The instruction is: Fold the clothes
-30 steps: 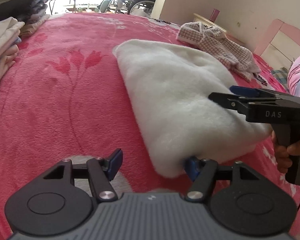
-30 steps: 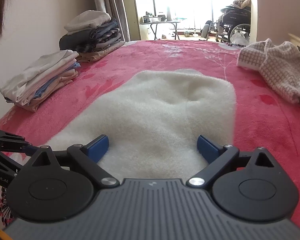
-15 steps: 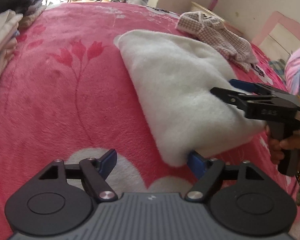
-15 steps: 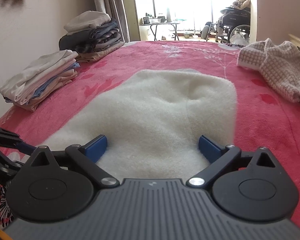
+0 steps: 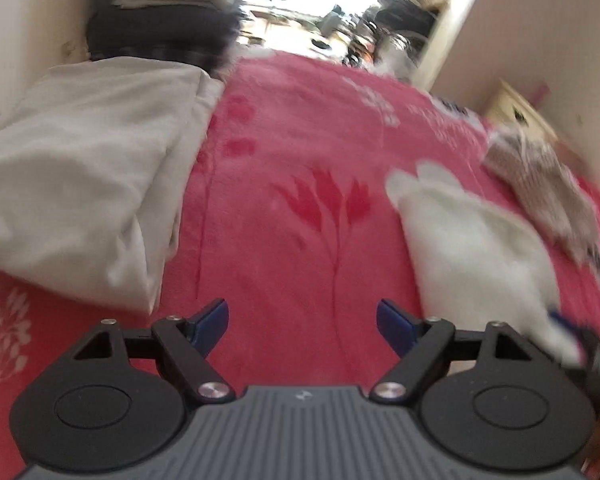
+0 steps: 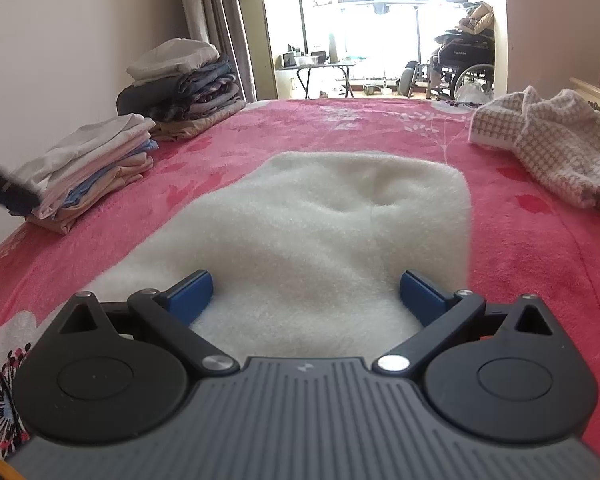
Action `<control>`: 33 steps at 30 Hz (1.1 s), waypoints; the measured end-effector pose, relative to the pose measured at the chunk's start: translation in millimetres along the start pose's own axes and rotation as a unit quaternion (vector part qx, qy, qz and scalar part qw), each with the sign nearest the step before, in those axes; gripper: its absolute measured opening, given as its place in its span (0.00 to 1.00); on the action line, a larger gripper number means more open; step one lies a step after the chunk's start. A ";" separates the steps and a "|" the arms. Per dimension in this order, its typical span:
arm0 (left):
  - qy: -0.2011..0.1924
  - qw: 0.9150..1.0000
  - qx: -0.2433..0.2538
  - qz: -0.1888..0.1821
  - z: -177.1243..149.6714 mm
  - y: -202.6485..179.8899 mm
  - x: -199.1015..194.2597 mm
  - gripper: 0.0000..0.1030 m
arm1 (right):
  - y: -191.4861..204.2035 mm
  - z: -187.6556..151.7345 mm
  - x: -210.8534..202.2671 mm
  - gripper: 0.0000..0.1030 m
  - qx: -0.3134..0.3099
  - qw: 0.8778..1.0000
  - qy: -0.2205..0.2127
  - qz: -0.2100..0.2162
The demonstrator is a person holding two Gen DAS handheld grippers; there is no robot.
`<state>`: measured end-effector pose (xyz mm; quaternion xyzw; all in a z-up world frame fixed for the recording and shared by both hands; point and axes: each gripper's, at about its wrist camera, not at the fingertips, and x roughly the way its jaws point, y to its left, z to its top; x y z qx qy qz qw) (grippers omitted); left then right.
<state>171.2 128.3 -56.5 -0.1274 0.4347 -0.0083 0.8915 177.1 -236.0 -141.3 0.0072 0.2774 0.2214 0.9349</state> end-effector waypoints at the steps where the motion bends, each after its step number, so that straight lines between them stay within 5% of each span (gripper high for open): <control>1: -0.009 1.000 0.009 -0.010 3.3 -7.8 1.8 0.79 | 0.2 -0.1 -0.3 0.98 0.001 1.000 -0.001 -0.001; 6: -0.018 0.991 0.096 -0.087 -16.5 -74.3 15.2 0.78 | 0.5 6.8 -15.1 0.92 0.015 1.000 -0.001 -0.014; 10: -0.006 0.978 0.169 -0.120 -50.0 -116.2 25.6 0.68 | 1.3 11.7 -37.5 0.57 0.021 0.999 -0.011 -0.023; 16: 0.016 0.971 0.205 -0.120 -79.9 -137.8 40.5 0.61 | 1.0 0.5 -57.9 0.35 0.007 1.000 -0.016 -0.025; 19: 0.016 0.972 0.206 -0.115 -81.0 -141.3 41.0 0.61 | -2.0 -5.7 -55.9 0.33 0.003 0.999 -0.002 -0.033; 22: 0.020 0.973 0.198 -0.116 -79.5 -138.8 40.4 0.61 | -4.9 -12.0 -53.9 0.09 -0.001 0.999 0.011 -0.042; 33: 0.015 0.971 0.210 -0.112 -81.7 -143.0 40.2 0.61 | -6.0 -26.6 -50.8 0.04 -0.023 0.997 0.029 -0.067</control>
